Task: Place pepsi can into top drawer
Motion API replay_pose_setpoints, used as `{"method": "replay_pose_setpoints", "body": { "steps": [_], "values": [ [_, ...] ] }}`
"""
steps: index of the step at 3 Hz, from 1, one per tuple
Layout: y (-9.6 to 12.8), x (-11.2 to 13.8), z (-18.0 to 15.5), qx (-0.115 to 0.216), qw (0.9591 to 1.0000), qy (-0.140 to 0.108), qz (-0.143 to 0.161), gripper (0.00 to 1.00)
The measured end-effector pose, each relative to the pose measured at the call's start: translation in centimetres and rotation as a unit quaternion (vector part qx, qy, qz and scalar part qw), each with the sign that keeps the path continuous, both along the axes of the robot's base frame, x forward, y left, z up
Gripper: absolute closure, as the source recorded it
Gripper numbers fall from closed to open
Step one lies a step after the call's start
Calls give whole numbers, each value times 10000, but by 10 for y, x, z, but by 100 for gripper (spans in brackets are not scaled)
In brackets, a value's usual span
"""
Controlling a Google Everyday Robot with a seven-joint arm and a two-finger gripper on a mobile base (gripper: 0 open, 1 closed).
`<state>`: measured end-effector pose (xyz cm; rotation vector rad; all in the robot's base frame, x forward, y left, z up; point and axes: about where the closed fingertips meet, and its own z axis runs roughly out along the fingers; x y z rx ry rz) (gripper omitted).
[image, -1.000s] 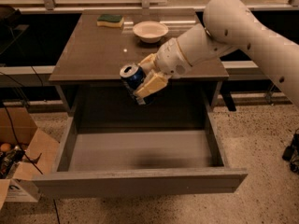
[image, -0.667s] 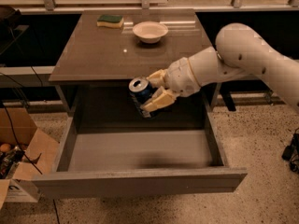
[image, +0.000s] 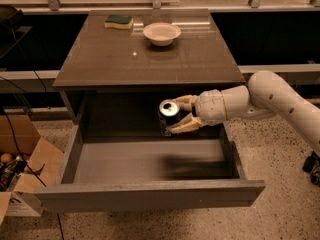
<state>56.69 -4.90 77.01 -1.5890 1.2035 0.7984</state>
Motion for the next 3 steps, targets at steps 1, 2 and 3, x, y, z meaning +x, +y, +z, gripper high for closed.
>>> {"method": "replay_pose_setpoints", "body": {
  "steps": [1, 2, 3],
  "values": [
    [-13, 2, -31, 204, 9996, 124, 167, 100],
    [-23, -2, -57, 92, 9993, 254, 268, 81],
    [-29, -7, -81, -124, 9986, 449, 252, 58]
  ]
}}
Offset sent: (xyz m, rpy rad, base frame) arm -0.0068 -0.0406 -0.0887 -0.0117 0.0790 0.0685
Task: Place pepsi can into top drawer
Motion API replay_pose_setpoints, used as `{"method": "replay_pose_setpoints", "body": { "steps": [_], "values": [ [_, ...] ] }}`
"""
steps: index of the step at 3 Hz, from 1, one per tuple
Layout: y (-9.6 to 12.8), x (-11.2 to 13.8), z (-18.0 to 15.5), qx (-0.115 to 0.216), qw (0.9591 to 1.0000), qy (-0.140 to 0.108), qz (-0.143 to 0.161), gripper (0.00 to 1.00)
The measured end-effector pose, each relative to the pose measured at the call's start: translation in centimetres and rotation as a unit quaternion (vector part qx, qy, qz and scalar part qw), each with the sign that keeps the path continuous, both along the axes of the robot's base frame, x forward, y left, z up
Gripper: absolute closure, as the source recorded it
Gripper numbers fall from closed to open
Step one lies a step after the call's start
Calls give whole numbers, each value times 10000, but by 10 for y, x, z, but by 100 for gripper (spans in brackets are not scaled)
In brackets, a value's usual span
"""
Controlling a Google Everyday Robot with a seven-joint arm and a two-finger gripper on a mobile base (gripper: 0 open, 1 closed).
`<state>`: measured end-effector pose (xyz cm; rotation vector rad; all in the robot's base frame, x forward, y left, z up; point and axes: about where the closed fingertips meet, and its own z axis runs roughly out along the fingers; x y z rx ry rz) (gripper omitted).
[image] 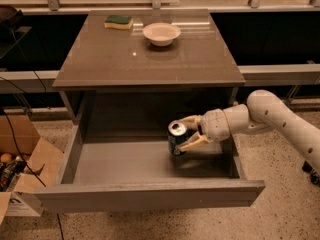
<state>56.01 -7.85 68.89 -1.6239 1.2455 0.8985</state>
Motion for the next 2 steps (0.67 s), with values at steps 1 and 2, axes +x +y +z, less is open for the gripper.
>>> {"method": "replay_pose_setpoints", "body": {
  "steps": [1, 2],
  "values": [
    [-3, -2, -16, -104, 9999, 127, -32, 34],
    [-5, -3, -23, -130, 9997, 184, -76, 11]
  ]
}}
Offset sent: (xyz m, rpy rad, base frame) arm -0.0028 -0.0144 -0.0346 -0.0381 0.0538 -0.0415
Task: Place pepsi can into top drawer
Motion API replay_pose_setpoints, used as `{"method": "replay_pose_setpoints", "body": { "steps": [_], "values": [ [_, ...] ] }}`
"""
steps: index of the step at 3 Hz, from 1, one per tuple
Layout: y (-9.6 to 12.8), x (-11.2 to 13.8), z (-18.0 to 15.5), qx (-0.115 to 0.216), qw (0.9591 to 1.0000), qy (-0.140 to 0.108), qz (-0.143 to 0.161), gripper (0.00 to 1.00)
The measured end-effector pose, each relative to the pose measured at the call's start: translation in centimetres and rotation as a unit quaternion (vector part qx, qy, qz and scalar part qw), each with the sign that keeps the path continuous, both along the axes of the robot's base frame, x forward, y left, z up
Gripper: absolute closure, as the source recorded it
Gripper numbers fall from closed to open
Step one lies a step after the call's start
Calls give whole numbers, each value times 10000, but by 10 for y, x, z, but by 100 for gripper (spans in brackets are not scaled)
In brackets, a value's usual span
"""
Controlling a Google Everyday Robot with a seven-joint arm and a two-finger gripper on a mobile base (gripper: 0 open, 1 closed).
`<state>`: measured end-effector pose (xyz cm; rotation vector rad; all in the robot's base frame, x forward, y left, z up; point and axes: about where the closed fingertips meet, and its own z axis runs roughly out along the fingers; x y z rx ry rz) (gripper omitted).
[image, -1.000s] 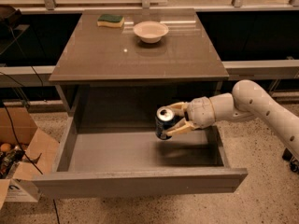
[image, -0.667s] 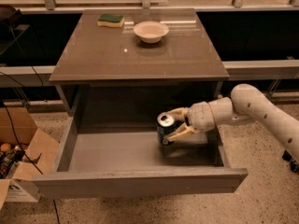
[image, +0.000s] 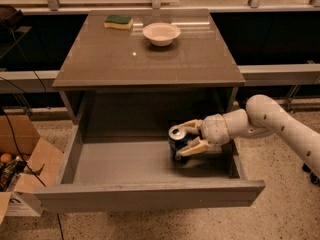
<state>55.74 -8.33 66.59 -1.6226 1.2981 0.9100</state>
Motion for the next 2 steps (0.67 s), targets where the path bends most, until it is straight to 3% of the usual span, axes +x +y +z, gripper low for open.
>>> {"method": "replay_pose_setpoints", "body": {
  "steps": [1, 2],
  "values": [
    [0, 0, 0, 0, 10000, 0, 1, 0],
    [0, 0, 0, 0, 10000, 0, 1, 0]
  ]
}}
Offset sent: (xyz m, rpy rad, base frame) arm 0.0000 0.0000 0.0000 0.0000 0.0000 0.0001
